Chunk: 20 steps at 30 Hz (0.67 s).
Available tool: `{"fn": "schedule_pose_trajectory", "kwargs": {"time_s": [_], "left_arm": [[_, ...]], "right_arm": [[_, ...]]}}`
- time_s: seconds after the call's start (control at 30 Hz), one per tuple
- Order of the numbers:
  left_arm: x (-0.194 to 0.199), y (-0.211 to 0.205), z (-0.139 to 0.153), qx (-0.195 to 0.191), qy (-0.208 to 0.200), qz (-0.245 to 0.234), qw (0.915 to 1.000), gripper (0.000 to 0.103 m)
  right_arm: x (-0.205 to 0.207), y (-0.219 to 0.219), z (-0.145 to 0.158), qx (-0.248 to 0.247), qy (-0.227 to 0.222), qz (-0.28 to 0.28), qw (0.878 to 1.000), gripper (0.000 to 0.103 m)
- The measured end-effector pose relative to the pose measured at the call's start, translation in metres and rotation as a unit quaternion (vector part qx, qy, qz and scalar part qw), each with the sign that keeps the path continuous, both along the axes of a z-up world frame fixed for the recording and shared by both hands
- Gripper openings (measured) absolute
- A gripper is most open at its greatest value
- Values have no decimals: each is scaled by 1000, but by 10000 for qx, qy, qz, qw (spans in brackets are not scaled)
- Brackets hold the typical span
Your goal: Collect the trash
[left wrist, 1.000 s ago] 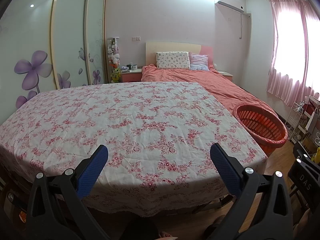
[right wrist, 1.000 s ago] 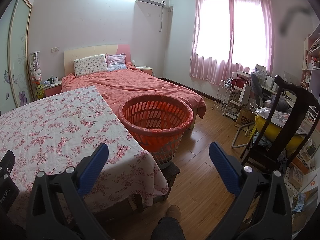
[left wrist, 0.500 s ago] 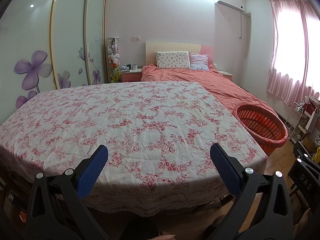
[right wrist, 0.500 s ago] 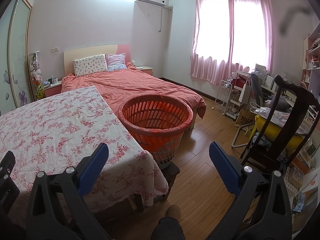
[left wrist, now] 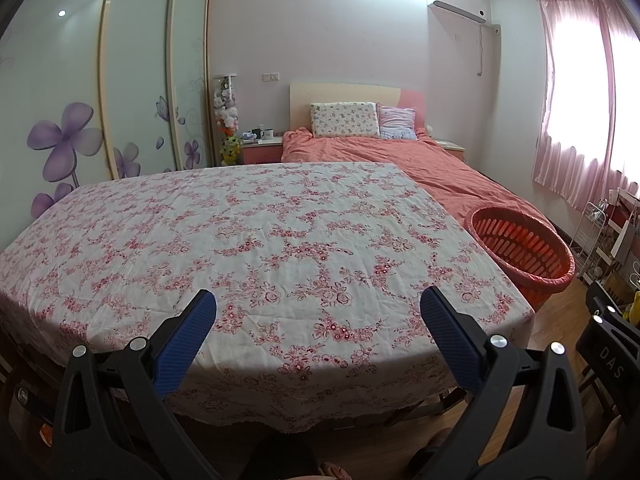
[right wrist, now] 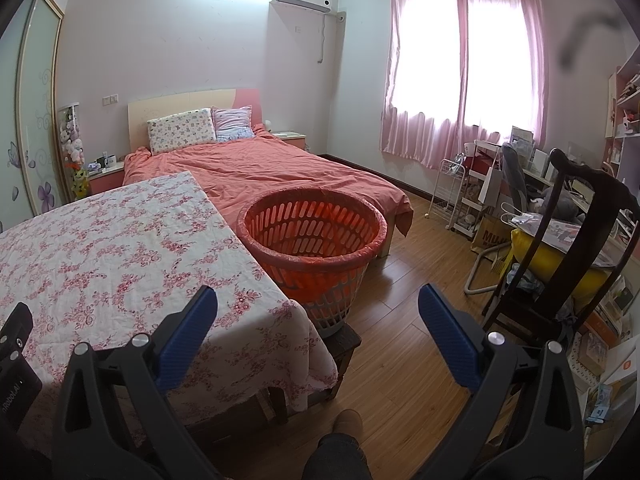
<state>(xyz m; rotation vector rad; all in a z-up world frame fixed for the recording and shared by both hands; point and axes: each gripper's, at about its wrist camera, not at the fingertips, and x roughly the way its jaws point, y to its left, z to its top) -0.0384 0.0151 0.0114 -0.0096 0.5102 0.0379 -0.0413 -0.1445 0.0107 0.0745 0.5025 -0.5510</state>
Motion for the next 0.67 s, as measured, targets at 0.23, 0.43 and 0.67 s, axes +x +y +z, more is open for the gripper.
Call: {"fn": "schedule_pose_trajectory", "kwargs": {"time_s": [0.23, 0.43, 0.67], "left_arm": [[0, 0, 0, 0, 4, 0, 10000, 101], [0, -1, -1, 22, 6, 6, 10000, 101], [-1, -1, -3, 19, 34, -15, 10000, 101]], "right_arm": [[0, 0, 1, 6, 1, 3, 10000, 98], [0, 0, 1, 4, 3, 4, 10000, 98], [0, -1, 1, 7, 3, 3, 10000, 98]]}}
